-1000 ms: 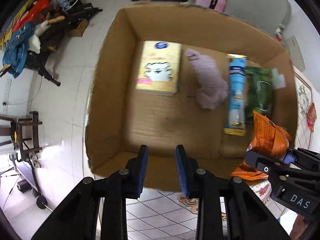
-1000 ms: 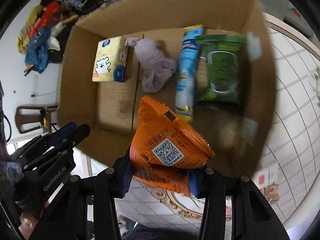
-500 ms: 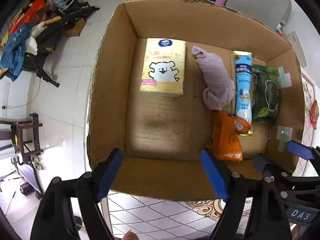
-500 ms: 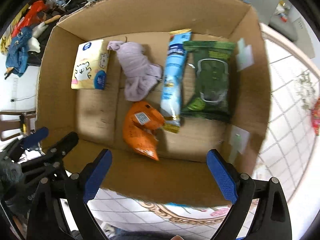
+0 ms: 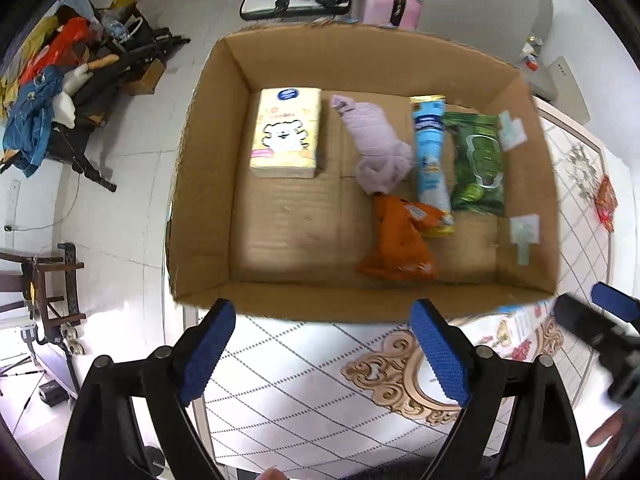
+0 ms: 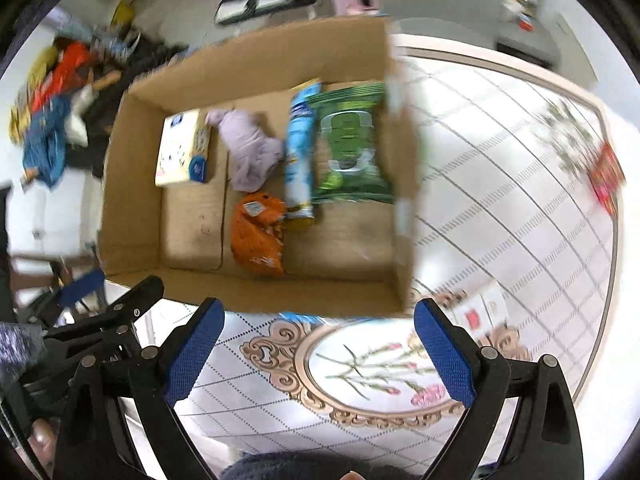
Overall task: Organize soft objects
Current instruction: 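Grasp the red floral wipe pack with the right gripper while the left holds the cigarette box, then place the cigarette box and red pack into the box, opening both grippers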
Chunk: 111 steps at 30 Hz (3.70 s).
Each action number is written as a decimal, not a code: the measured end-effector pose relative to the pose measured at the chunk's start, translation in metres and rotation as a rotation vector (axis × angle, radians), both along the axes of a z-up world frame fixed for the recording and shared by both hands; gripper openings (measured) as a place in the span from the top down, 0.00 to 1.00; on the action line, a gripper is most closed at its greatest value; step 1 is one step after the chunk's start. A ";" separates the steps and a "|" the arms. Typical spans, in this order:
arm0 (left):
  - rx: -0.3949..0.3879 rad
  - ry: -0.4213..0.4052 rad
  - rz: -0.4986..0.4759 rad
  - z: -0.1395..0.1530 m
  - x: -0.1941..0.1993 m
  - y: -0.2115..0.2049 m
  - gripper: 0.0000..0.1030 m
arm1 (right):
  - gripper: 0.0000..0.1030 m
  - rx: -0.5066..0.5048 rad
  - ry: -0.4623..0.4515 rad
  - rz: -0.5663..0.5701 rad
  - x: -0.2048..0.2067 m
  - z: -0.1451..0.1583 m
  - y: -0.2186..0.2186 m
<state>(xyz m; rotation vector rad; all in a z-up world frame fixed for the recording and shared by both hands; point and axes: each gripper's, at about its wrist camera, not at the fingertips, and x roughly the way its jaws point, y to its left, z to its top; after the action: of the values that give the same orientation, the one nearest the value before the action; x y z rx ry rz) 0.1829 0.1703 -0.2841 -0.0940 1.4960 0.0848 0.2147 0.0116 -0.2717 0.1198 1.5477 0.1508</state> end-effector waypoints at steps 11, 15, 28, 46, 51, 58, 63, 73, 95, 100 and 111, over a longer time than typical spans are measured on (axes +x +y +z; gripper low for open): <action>0.022 -0.016 -0.376 0.009 -0.031 -0.169 0.13 | 0.05 -0.054 0.155 -0.393 -0.094 -0.042 -0.206; 0.060 0.024 -0.561 -0.018 -0.039 -0.248 0.13 | 0.05 -0.076 0.219 -0.459 -0.132 -0.065 -0.256; 0.099 0.294 -0.698 -0.143 -0.009 -0.373 0.13 | 0.05 -0.078 0.234 -0.432 -0.135 -0.081 -0.360; -0.013 0.325 -0.275 -0.142 0.051 -0.334 0.53 | 0.05 -0.079 0.158 -0.409 0.149 -0.114 -0.421; -0.098 0.359 -0.183 -0.144 0.067 -0.302 0.50 | 0.06 -0.104 0.227 -0.414 0.183 -0.147 -0.413; -0.068 0.395 -0.251 -0.152 0.064 -0.291 0.29 | 0.38 -0.198 0.201 -0.304 0.176 -0.139 -0.393; -0.006 0.429 -0.347 -0.168 0.043 -0.293 0.30 | 0.49 -0.187 0.216 -0.238 0.139 -0.138 -0.390; -0.008 0.337 -0.333 -0.159 0.013 -0.269 0.45 | 0.49 -0.107 0.286 -0.123 -0.003 -0.145 -0.343; -0.034 0.318 -0.235 -0.168 -0.087 -0.118 0.46 | 0.29 -0.103 0.255 -0.267 -0.087 -0.138 -0.297; -0.021 0.281 -0.253 -0.157 -0.078 -0.122 0.47 | 0.51 -0.193 0.256 -0.260 -0.083 -0.143 -0.284; -0.072 0.137 -0.298 -0.061 -0.092 -0.161 0.48 | 0.54 -0.087 0.194 -0.203 -0.102 -0.090 -0.212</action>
<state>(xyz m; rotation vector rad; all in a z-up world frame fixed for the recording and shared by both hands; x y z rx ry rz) 0.0905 0.0089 -0.3452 0.0787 1.6347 -0.2065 0.1123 -0.2006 -0.3615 0.2268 1.7223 -0.0915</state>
